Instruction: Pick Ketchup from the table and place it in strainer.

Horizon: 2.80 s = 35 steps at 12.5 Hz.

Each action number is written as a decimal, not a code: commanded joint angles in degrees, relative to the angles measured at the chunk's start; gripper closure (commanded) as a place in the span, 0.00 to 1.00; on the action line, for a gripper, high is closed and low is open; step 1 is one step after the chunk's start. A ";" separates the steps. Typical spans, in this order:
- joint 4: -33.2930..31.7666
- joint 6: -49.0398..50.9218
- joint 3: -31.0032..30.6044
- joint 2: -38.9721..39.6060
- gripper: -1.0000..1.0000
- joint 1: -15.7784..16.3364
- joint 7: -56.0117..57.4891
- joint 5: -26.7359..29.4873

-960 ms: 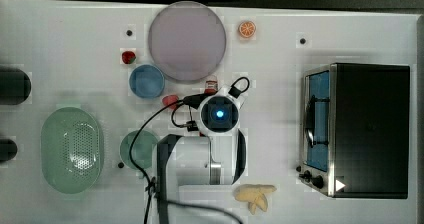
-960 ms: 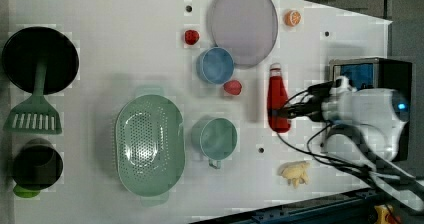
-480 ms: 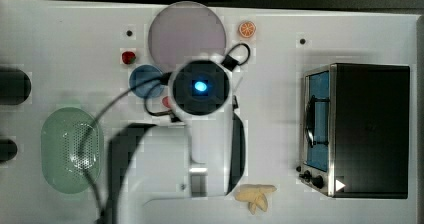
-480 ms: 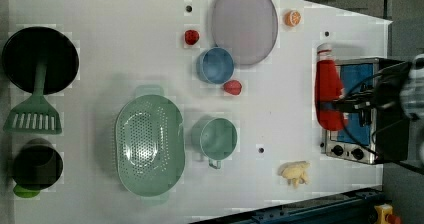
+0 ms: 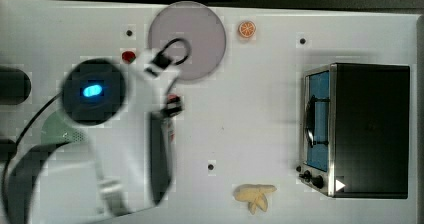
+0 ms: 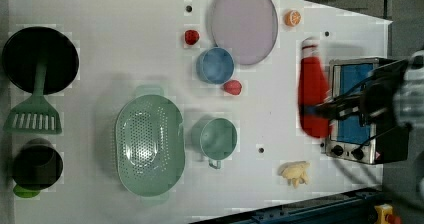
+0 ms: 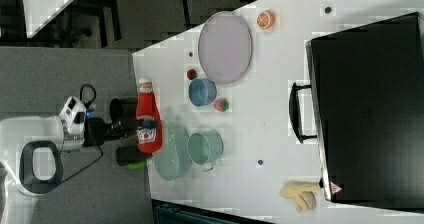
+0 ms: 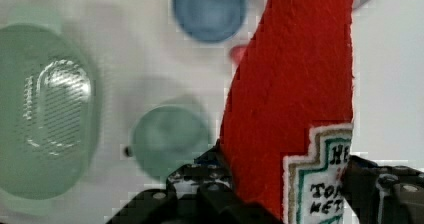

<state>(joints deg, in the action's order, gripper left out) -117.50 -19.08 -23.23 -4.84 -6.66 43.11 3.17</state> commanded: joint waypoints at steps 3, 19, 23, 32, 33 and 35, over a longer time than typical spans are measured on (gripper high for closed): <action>-0.14 -4.70 -12.95 5.05 0.40 3.96 -27.88 0.87; -8.63 -39.29 -21.16 23.48 0.00 5.34 -47.92 -7.91; -7.19 -39.19 -19.85 13.59 0.00 -1.51 -48.38 -7.25; 6.90 -2.93 0.81 0.22 0.00 -10.07 -43.13 -5.66; 9.00 0.29 3.08 0.08 0.00 -10.09 -42.13 -5.28; 12.25 4.74 6.62 0.03 0.00 -10.10 -40.43 -4.45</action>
<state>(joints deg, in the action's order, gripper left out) -106.09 -15.75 -15.12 -4.84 -18.27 -0.54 -1.46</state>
